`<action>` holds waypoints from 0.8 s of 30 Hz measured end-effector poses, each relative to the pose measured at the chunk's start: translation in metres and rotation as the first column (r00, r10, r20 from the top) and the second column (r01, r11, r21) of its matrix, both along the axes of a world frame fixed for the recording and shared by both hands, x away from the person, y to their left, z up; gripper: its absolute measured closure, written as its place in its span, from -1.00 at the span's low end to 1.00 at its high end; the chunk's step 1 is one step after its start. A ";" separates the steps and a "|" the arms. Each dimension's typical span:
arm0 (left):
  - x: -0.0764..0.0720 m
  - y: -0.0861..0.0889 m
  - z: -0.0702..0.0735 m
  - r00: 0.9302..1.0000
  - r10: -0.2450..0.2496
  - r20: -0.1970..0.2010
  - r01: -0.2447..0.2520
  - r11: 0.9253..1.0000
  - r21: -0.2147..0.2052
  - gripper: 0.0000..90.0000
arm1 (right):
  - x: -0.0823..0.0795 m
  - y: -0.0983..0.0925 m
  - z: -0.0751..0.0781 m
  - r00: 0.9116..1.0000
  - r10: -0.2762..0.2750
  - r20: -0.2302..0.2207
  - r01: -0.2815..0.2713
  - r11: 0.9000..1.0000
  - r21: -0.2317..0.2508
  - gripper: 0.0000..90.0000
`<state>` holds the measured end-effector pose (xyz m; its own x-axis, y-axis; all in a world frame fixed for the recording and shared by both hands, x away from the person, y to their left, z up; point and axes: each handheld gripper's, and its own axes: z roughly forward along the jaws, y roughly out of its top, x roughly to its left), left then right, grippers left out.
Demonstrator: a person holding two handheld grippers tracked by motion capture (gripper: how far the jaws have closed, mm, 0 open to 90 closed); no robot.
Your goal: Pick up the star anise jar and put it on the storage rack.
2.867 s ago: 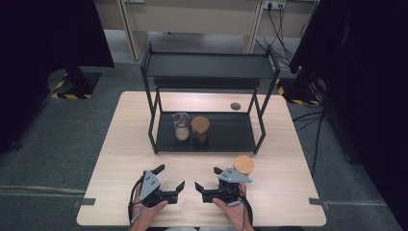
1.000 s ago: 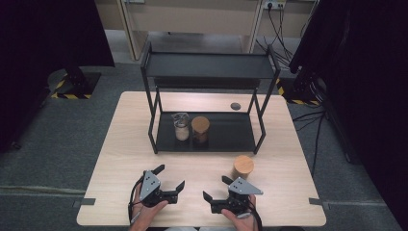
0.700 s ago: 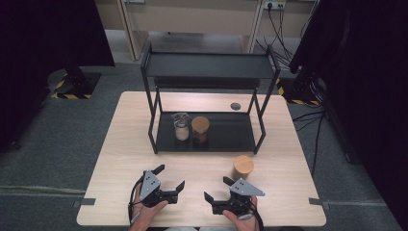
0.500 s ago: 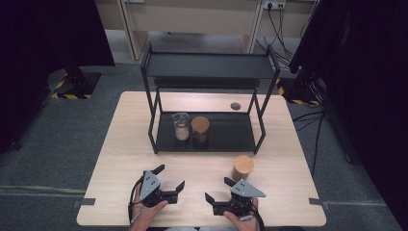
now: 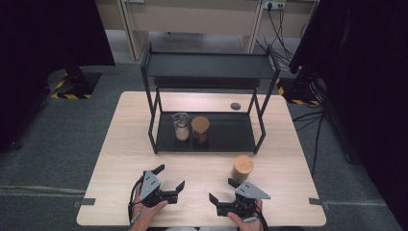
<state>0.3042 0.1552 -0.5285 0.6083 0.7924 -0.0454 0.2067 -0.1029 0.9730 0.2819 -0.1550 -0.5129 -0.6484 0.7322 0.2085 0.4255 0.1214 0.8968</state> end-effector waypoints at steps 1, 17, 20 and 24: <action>0.000 0.000 0.000 1.000 0.000 0.000 0.000 1.000 0.000 -0.92 | 0.000 -0.001 0.000 1.000 -0.002 0.001 0.002 1.000 0.000 -0.86; 0.000 0.000 0.000 1.000 0.000 -0.001 0.000 1.000 -0.001 -0.92 | -0.007 -0.013 0.001 0.999 -0.032 0.018 0.032 0.999 0.003 -0.86; 0.000 0.000 0.000 1.000 0.000 -0.001 0.000 1.000 -0.001 -0.92 | -0.008 -0.016 0.002 0.999 -0.041 0.020 0.041 0.999 0.004 -0.86; 0.000 0.000 0.000 1.000 0.000 -0.001 0.000 1.000 -0.001 -0.92 | -0.010 -0.020 0.002 0.998 -0.054 0.024 0.054 0.999 0.000 -0.86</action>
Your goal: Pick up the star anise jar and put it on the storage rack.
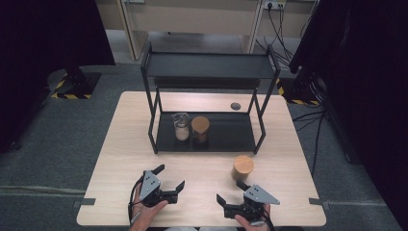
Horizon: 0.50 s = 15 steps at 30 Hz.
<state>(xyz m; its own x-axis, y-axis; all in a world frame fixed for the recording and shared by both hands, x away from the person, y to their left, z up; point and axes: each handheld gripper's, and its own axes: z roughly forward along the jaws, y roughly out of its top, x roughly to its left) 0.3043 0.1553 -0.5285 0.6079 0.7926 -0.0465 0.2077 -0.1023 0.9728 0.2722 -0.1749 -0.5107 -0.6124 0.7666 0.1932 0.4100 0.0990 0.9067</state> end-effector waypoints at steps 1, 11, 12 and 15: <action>0.000 0.000 0.000 1.000 0.000 0.000 0.000 1.000 0.000 -0.92 | 0.000 -0.001 0.000 1.000 -0.004 0.001 0.004 1.000 -0.001 -0.86; 0.000 0.000 0.000 1.000 0.000 0.000 0.000 1.000 0.000 -0.92 | -0.001 -0.009 0.000 0.999 -0.036 0.003 0.036 0.999 -0.006 -0.86; 0.000 0.000 0.000 1.000 0.000 0.000 0.000 1.000 0.000 -0.92 | -0.001 -0.009 0.000 0.999 -0.037 0.003 0.037 0.999 -0.007 -0.86; 0.000 0.000 0.000 1.000 0.000 0.000 0.000 1.000 0.000 -0.92 | 0.000 -0.012 0.000 0.999 -0.049 0.004 0.049 0.999 -0.006 -0.86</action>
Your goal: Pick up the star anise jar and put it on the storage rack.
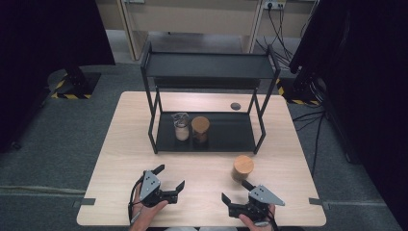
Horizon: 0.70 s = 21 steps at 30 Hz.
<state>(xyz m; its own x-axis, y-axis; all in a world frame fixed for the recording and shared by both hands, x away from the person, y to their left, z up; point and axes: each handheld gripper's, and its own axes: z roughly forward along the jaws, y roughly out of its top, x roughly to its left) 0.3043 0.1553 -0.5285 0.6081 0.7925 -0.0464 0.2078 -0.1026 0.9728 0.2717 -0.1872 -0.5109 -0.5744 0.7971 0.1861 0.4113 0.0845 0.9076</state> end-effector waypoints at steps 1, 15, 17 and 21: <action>0.000 0.000 0.000 1.000 0.000 0.000 0.000 1.000 0.000 -0.92 | 0.000 -0.001 0.000 1.000 -0.005 0.001 0.005 1.000 0.000 -0.86; 0.000 0.000 0.000 1.000 0.000 -0.001 0.000 1.000 0.001 -0.92 | 0.004 -0.012 0.002 0.999 -0.049 0.016 0.050 0.999 -0.014 -0.86; 0.000 0.000 0.000 1.000 0.001 -0.002 -0.001 1.000 -0.001 -0.92 | 0.005 -0.013 0.002 0.998 -0.055 0.019 0.056 0.998 -0.018 -0.86; 0.000 0.000 0.000 1.000 0.002 -0.005 -0.002 1.000 -0.003 -0.92 | 0.008 -0.015 0.002 0.998 -0.063 0.025 0.064 0.998 -0.027 -0.86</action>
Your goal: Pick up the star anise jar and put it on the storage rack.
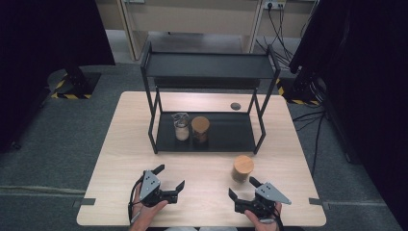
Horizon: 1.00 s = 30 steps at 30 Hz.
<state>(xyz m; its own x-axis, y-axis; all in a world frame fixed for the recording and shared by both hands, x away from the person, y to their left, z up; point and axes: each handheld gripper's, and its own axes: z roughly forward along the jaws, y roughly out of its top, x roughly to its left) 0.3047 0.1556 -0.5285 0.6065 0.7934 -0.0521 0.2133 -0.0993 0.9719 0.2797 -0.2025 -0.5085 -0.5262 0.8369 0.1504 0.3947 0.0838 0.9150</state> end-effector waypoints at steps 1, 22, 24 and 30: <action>0.000 0.000 0.000 1.000 0.000 0.000 0.000 1.000 0.000 -0.92 | 0.001 0.000 0.000 1.000 -0.002 0.001 0.002 1.000 -0.001 -0.86; 0.000 0.000 0.000 1.000 0.000 -0.003 0.000 1.000 -0.001 -0.92 | 0.023 -0.003 -0.001 0.999 -0.049 0.009 0.049 0.998 -0.037 -0.85; 0.000 0.000 0.000 1.000 0.000 -0.003 0.000 1.000 0.000 -0.92 | 0.024 -0.003 -0.001 0.999 -0.053 0.010 0.054 0.998 -0.042 -0.85; 0.000 0.000 0.000 1.000 0.000 -0.003 0.000 1.000 0.000 -0.92 | 0.029 -0.005 -0.002 0.997 -0.072 0.009 0.073 0.996 -0.050 -0.85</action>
<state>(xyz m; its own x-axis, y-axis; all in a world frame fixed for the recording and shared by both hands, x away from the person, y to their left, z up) 0.3050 0.1555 -0.5285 0.6066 0.7932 -0.0540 0.2159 -0.0990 0.9714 0.3084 -0.2077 -0.5108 -0.4649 0.8792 0.1039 0.3949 0.1009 0.9132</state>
